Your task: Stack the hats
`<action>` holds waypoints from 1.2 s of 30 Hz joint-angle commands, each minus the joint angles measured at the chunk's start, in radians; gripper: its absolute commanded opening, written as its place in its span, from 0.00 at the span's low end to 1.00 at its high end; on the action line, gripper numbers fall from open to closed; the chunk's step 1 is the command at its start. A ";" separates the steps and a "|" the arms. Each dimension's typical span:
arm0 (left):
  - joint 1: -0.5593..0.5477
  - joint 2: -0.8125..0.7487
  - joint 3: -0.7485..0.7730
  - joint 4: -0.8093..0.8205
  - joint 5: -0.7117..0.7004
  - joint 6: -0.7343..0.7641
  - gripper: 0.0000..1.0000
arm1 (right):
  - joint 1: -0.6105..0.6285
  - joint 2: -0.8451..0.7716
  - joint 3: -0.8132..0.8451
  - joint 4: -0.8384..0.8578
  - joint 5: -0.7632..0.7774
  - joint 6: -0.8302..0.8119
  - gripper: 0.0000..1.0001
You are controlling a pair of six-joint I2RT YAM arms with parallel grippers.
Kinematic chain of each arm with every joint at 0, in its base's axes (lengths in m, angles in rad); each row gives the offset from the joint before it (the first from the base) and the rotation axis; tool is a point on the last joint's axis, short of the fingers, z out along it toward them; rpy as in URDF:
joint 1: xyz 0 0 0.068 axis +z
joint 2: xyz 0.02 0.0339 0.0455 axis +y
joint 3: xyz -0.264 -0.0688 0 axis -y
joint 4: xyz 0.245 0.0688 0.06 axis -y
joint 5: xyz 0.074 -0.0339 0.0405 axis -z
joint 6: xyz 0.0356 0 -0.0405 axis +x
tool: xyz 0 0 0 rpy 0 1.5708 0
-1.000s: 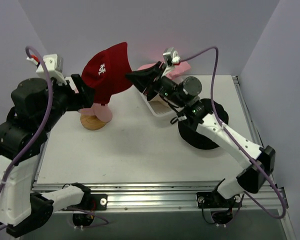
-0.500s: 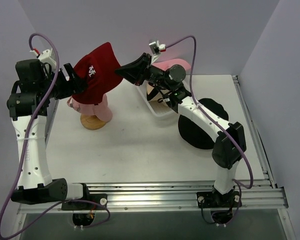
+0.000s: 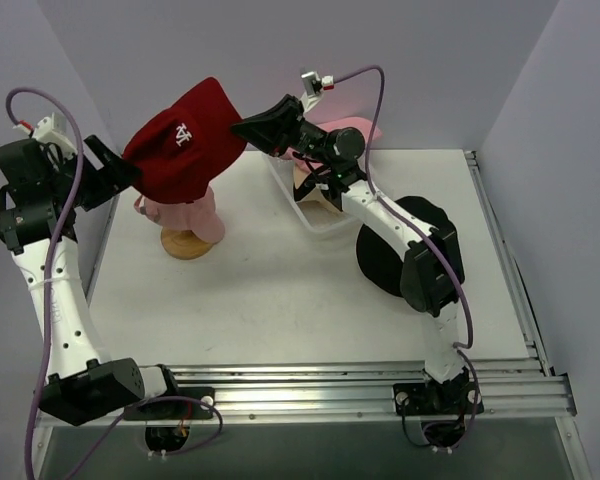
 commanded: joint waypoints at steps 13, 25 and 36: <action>0.160 -0.011 -0.325 0.653 0.503 -0.388 0.75 | -0.053 0.071 0.135 0.374 -0.012 0.181 0.00; 0.133 0.018 -0.342 0.676 0.510 -0.414 0.75 | -0.053 0.099 0.169 0.384 -0.004 0.216 0.00; 0.110 0.012 -0.348 0.833 0.534 -0.546 0.03 | -0.053 0.114 0.166 0.354 0.003 0.213 0.00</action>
